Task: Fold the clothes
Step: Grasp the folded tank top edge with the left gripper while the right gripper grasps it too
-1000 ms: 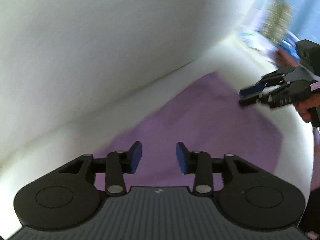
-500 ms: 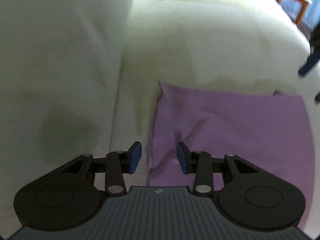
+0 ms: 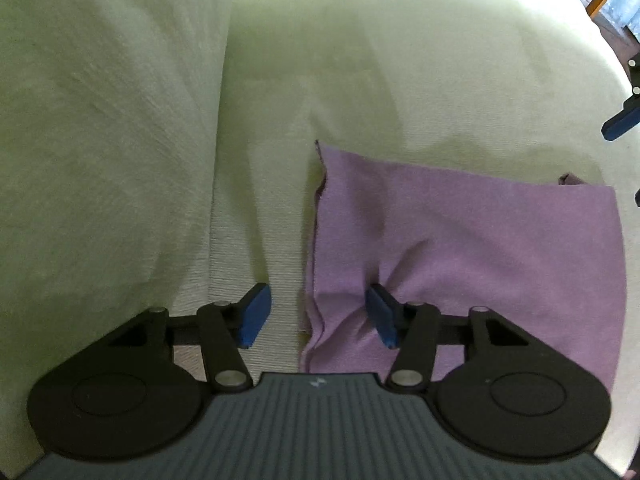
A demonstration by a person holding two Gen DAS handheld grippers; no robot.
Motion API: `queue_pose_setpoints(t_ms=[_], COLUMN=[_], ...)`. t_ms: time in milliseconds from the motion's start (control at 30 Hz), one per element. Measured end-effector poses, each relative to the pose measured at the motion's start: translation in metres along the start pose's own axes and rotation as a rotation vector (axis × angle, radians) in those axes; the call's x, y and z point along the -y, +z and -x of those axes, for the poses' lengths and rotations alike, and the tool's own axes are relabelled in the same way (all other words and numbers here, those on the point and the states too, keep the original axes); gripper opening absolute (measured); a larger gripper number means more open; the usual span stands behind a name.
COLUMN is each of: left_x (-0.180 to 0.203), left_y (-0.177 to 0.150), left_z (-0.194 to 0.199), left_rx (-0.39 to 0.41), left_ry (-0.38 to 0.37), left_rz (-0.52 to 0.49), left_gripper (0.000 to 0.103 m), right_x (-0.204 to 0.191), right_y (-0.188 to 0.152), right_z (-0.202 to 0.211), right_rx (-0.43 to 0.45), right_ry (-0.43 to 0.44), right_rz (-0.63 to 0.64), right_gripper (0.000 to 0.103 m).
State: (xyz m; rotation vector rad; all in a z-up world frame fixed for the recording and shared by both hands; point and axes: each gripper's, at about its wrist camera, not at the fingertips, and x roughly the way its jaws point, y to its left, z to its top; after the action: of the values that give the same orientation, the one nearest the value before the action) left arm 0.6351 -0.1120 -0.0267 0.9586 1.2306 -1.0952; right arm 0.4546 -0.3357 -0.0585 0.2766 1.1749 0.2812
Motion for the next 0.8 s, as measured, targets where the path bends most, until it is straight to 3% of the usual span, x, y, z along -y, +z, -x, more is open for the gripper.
queue_pose_setpoints(t_ms=[167,267,333,533,633,800], left_x=[0.003,0.009,0.014,0.010,0.007,0.005], left_y=[0.000,-0.004,-0.007,-0.020,-0.027,-0.038], left_z=[0.005,0.009,0.012,0.023,0.026,0.033], left_rx=[-0.029,-0.034,-0.031,-0.002,0.006,0.020], left_ry=[-0.026,-0.034,-0.041,-0.071,-0.074,-0.070], left_rz=[-0.033,-0.064,-0.086,-0.097,-0.107,-0.132], left_gripper=[0.043,0.024,0.005,0.002,0.002,0.003], right_x=[0.007,0.010,0.012,0.026,0.030,0.027], right_y=[-0.008,-0.014,-0.024,-0.059,-0.082,-0.105], right_z=[0.006,0.007,0.007,-0.002,-0.015,-0.028], right_rx=[-0.003,-0.011,-0.017,0.016,0.084,0.242], right_ry=[-0.007,-0.007,0.014,0.107,0.139,0.206], right_rz=[-0.018,-0.033,-0.086,-0.389,-0.550,-0.714], right_gripper=[0.046,0.046,0.046,0.046,0.046,0.048])
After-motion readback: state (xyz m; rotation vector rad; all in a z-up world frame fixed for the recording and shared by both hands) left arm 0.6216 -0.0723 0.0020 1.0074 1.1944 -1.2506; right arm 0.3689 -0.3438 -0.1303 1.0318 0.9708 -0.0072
